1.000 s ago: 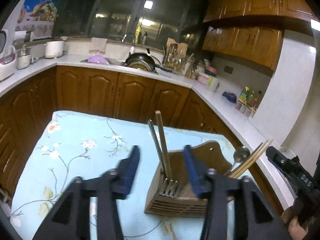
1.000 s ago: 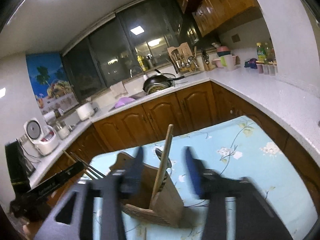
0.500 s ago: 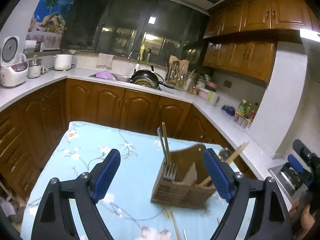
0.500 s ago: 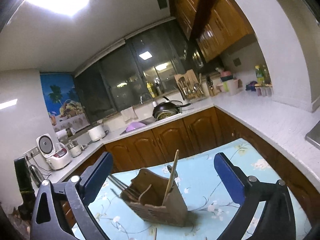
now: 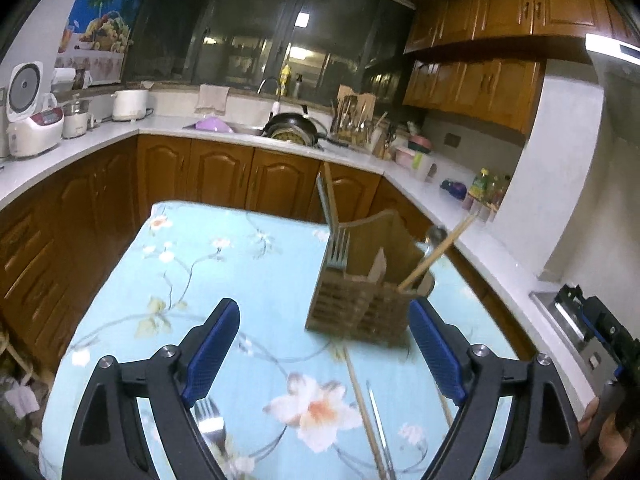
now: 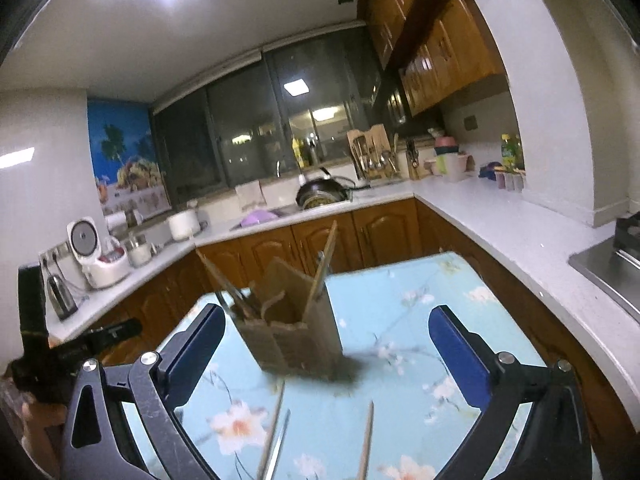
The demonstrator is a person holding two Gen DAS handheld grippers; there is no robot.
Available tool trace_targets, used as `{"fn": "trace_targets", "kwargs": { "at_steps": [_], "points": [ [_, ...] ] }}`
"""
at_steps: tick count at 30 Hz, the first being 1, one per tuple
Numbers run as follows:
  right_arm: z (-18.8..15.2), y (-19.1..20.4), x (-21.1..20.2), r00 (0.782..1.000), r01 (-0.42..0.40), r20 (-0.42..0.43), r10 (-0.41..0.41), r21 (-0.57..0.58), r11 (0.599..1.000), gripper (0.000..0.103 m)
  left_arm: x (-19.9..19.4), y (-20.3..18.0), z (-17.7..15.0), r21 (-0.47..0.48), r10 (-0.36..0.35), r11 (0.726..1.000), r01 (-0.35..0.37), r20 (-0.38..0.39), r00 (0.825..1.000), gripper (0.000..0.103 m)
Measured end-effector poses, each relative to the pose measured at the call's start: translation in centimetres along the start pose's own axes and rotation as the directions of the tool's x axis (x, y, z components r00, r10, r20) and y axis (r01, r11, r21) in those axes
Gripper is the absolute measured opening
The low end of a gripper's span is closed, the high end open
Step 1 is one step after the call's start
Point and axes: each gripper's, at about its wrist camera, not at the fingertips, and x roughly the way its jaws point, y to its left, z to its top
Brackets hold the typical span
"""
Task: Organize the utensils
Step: 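Move both open tools back down to the remaining chopsticks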
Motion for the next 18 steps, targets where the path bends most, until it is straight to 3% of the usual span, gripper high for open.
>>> {"fn": "trace_targets", "kwargs": {
  "at_steps": [8,18],
  "points": [
    [-3.7,-1.7,0.1,0.995,0.027,-0.098,-0.022,0.048,0.998,0.103,0.1,0.7,-2.0,-0.039,0.016,0.999,-0.02,-0.106,0.994,0.086],
    [-6.6,-2.6,1.1,0.981,0.028,-0.192,-0.016,0.061,0.998,0.102,0.7,0.2,-2.7,-0.04,0.024,0.999,-0.031,-0.179,0.983,0.086]
  ]
}}
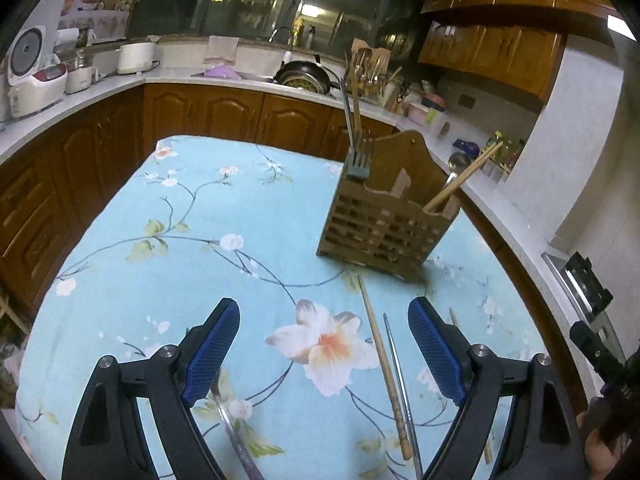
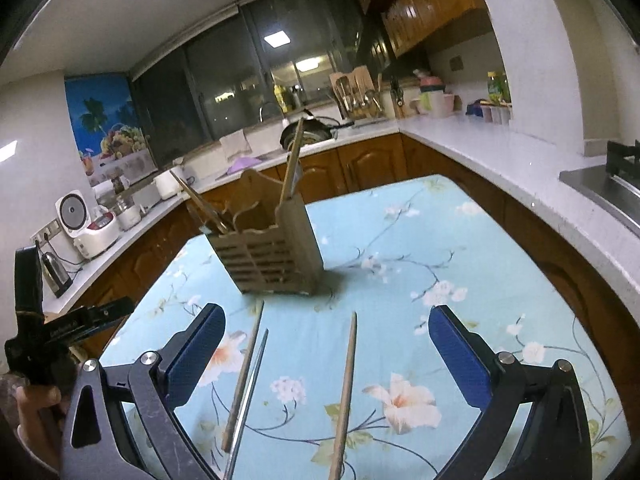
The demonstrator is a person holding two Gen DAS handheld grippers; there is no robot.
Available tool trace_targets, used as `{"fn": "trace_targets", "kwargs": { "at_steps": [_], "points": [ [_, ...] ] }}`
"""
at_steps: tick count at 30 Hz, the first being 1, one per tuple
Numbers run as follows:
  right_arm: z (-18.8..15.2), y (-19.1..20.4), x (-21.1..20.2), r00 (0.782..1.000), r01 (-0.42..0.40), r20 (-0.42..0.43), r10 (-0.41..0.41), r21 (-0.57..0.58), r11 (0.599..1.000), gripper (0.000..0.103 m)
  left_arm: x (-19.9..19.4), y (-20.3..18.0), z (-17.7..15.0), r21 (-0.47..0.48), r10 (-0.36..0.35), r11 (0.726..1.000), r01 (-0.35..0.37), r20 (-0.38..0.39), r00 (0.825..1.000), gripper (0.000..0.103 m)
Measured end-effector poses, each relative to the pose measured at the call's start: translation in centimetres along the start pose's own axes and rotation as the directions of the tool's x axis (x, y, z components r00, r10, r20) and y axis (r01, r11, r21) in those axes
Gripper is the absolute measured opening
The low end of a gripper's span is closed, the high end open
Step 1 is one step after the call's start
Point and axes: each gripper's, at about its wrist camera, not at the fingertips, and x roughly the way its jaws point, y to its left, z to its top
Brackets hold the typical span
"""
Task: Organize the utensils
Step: 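Move both open tools back down to the remaining chopsticks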
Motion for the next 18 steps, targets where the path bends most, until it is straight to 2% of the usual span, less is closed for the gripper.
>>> {"fn": "trace_targets", "kwargs": {
  "at_steps": [10,13,18],
  "points": [
    [-1.0,-0.5,1.8,0.998,0.01,-0.065,-0.011,-0.001,1.0,0.102,2.8,-1.0,-0.2,0.018,-0.001,1.0,0.003,-0.097,0.995,0.085],
    [-1.4,-0.5,3.0,0.995,0.017,-0.1,-0.017,-0.007,1.0,0.098,4.1,-1.1,0.0,0.018,-0.002,1.0,0.005,-0.134,0.991,0.083],
    [-2.0,-0.9,5.3,0.985,0.023,-0.168,-0.023,-0.002,1.0,0.084,7.0,-1.4,0.5,0.018,-0.006,1.0,0.009,-0.207,0.978,0.07]
  ]
}}
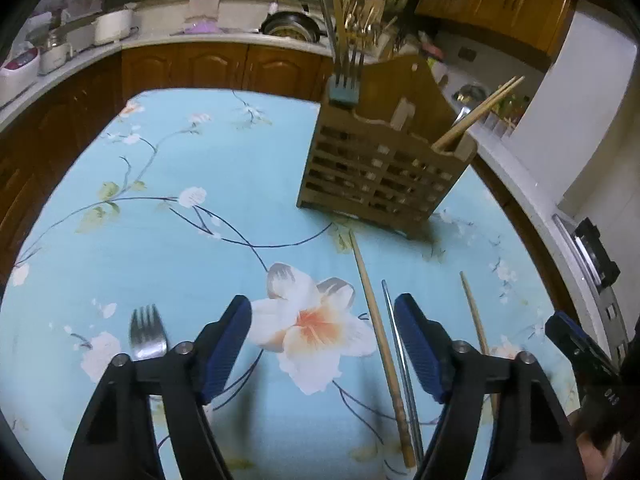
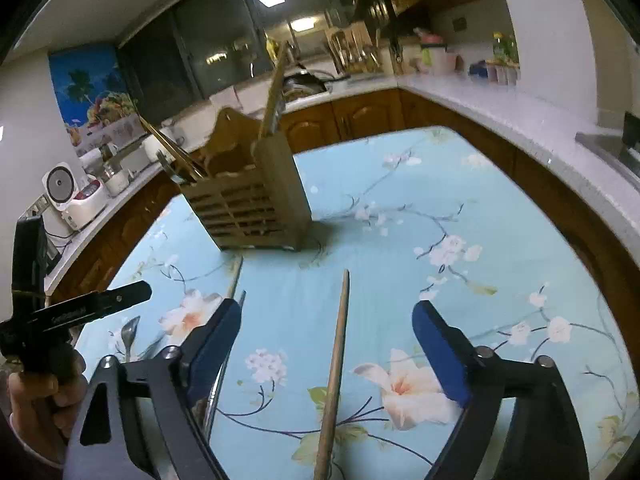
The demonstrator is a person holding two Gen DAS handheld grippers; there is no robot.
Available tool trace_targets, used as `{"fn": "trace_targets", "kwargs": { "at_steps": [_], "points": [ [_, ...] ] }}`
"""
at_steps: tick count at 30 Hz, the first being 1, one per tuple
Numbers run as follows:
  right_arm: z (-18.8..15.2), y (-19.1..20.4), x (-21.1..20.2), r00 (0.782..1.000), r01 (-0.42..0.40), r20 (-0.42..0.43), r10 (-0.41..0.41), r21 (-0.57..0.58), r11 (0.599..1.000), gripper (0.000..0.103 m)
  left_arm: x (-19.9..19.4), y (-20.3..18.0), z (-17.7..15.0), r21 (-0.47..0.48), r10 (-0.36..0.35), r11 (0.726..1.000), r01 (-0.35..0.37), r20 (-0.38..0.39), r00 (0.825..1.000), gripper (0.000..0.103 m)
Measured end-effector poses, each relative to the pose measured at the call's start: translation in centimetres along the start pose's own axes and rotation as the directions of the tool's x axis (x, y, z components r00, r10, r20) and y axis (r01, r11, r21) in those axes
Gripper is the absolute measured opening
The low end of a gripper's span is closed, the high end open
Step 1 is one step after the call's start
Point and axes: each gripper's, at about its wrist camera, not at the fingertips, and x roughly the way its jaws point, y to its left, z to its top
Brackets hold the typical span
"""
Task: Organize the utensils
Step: 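Move both open tools back down to the remaining chopsticks, then grasp a wooden chopstick with the left tool while the right tool grasps another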
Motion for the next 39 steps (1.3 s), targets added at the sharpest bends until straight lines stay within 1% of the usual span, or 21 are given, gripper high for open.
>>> {"fn": "trace_targets", "kwargs": {
  "at_steps": [1,3,5,8,10,13,15,16,18,19,21,24,26,27,28,30,32,33,34,35,39],
  "points": [
    [0.0,0.0,0.4,1.0,0.0,-0.01,0.0,0.0,1.0,0.081,0.4,0.0,0.2,0.001,0.001,1.0,-0.001,-0.01,1.0,0.068],
    [0.1,0.0,1.2,0.999,-0.007,-0.034,0.007,0.001,1.0,0.071,1.5,-0.1,0.8,0.0,-0.004,1.0,0.004,-0.034,0.999,0.064],
    [0.0,-0.1,2.3,0.998,-0.008,-0.068,0.008,0.003,1.0,0.067,2.7,-0.2,1.3,0.001,-0.006,1.0,0.006,-0.057,0.998,0.055],
    [-0.2,-0.2,3.8,0.995,0.0,-0.104,0.0,0.001,1.0,0.058,4.7,-0.7,2.2,0.012,-0.011,1.0,0.012,-0.094,0.996,0.049],
    [-0.2,-0.2,4.7,0.992,0.007,-0.122,-0.007,-0.002,1.0,0.056,6.0,-1.1,2.7,0.021,-0.005,1.0,0.007,-0.11,0.994,0.048],
    [0.0,-0.4,5.7,0.989,0.022,-0.144,-0.024,-0.015,1.0,0.055,7.9,-1.7,3.5,0.043,-0.004,0.999,0.009,-0.126,0.992,0.044],
    [0.2,-0.5,6.4,0.987,0.027,-0.156,-0.03,-0.017,0.999,0.048,9.2,-2.1,4.0,0.059,-0.001,0.998,0.009,-0.143,0.99,0.038],
    [0.4,-0.5,6.6,0.986,0.036,-0.16,-0.039,-0.025,0.999,0.047,9.8,-2.2,4.2,0.065,0.002,0.998,0.008,-0.151,0.989,0.035],
    [0.7,-0.6,7.2,0.984,0.05,-0.168,-0.056,-0.04,0.998,0.045,11.1,-2.7,4.6,0.076,0.006,0.997,0.006,-0.166,0.986,0.032],
    [0.9,-0.6,7.6,0.983,0.059,-0.173,-0.067,-0.049,0.997,0.043,11.6,-2.8,4.8,0.08,0.007,0.997,0.007,-0.173,0.985,0.029],
    [1.1,-0.5,8.1,0.981,0.078,-0.175,-0.088,-0.067,0.995,0.036,12.8,-3.2,4.8,0.099,0.023,0.995,-0.004,-0.192,0.981,0.024],
    [1.0,0.1,9.8,0.97,0.09,-0.217,-0.112,-0.108,0.99,0.028,13.3,-4.0,4.4,0.157,0.064,0.987,-0.033,-0.193,0.979,0.021],
    [0.7,0.8,10.2,0.966,0.124,-0.205,-0.157,-0.162,0.979,0.025,13.6,-4.7,4.2,0.194,0.077,0.98,-0.04,-0.188,0.979,0.011],
    [0.7,1.1,10.3,0.964,0.131,-0.205,-0.167,-0.177,0.975,0.019,13.8,-5.0,4.0,0.215,0.086,0.976,-0.046,-0.181,0.98,0.009],
    [0.7,1.2,10.3,0.964,0.134,-0.203,-0.172,-0.187,0.973,0.017,13.9,-5.1,3.9,0.227,0.091,0.973,-0.05,-0.175,0.98,0.008],
    [0.7,1.3,10.3,0.964,0.126,-0.206,-0.166,-0.192,0.973,0.008,13.9,-5.3,3.7,0.235,0.087,0.971,-0.046,-0.169,0.982,0.008],
    [0.7,1.1,10.1,0.966,0.117,-0.209,-0.154,-0.178,0.977,0.007,13.8,-5.1,3.5,0.227,0.071,0.973,-0.031,-0.172,0.983,0.005],
    [0.8,0.8,10.1,0.968,0.102,-0.211,-0.135,-0.158,0.982,0.007,13.7,-5.0,3.5,0.22,0.062,0.975,-0.022,-0.176,0.983,0.005],
    [0.8,0.4,9.9,0.972,0.065,-0.216,-0.089,-0.114,0.991,0.007,13.6,-4.8,3.5,0.208,0.05,0.978,-0.011,-0.182,0.982,0.004],
    [0.7,0.3,9.8,0.974,0.053,-0.217,-0.072,-0.092,0.994,0.007,13.1,-4.5,3.5,0.193,0.038,0.981,-0.003,-0.18,0.983,0.004],
    [1.0,0.4,7.7,0.983,0.011,-0.18,-0.016,-0.031,0.999,0.006,10.1,-3.4,3.6,0.153,-0.014,0.988,0.035,-0.138,0.99,0.004]
  ]
}}
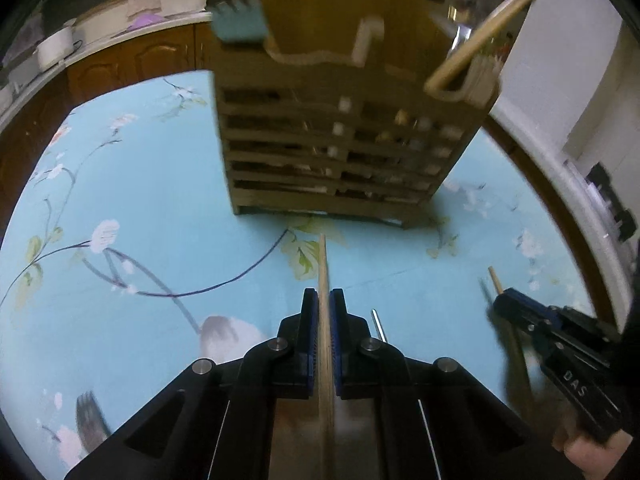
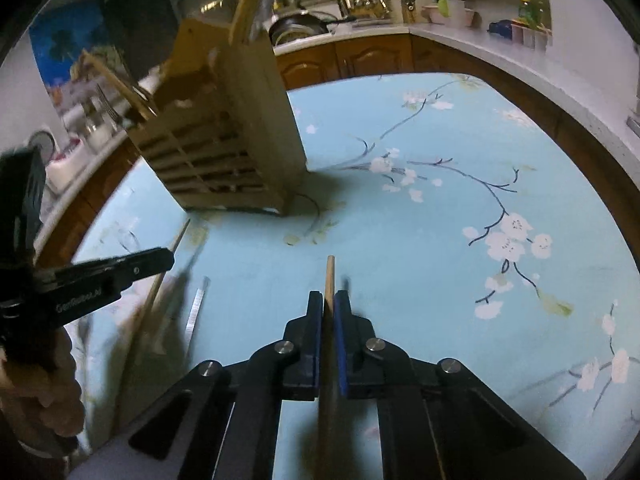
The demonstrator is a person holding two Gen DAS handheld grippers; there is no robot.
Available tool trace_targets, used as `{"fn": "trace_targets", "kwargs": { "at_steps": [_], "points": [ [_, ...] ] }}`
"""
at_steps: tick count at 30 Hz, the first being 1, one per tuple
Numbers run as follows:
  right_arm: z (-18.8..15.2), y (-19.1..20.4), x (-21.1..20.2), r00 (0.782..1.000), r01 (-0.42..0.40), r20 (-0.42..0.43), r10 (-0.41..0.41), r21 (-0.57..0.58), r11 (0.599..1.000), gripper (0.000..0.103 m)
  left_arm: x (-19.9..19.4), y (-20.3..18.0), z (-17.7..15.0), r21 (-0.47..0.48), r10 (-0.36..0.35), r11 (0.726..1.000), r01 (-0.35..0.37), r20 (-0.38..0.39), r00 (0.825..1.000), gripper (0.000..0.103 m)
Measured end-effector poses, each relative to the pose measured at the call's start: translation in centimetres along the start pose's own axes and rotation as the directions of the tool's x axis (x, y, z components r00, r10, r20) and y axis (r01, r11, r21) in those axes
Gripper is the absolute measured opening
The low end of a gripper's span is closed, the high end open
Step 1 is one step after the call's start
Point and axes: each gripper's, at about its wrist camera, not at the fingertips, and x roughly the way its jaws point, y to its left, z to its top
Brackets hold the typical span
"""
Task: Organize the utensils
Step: 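Grasp a wooden chopstick with the left tool while the right tool grasps another, then lift both wooden chopsticks and lower them into the wooden holder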
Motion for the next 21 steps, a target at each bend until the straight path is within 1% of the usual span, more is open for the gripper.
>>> {"fn": "trace_targets", "kwargs": {
  "at_steps": [3,7,12,15,21],
  "points": [
    [0.4,0.5,-2.2,0.998,-0.038,0.045,0.038,0.01,0.999,0.006,-2.6,0.5,-0.6,-0.018,-0.027,0.999,0.027,0.044,0.999,0.004],
    [1.1,1.7,-5.5,0.991,-0.065,0.115,0.065,0.003,0.998,0.006,-6.3,1.4,-1.6,-0.055,-0.044,0.997,0.05,0.103,0.994,0.004],
    [1.5,3.1,-9.2,0.979,-0.085,0.185,0.087,-0.019,0.996,0.006,-10.9,2.0,-3.0,-0.071,-0.062,0.995,0.075,0.171,0.983,0.004],
    [2.0,3.3,-10.5,0.971,-0.102,0.213,0.104,-0.02,0.995,0.006,-13.9,2.7,-4.1,-0.072,-0.073,0.993,0.09,0.205,0.976,0.004],
    [2.5,4.2,-13.6,0.951,-0.132,0.276,0.138,-0.038,0.99,0.006,-18.1,3.6,-5.3,-0.072,-0.088,0.991,0.111,0.264,0.96,0.004]
  ]
}}
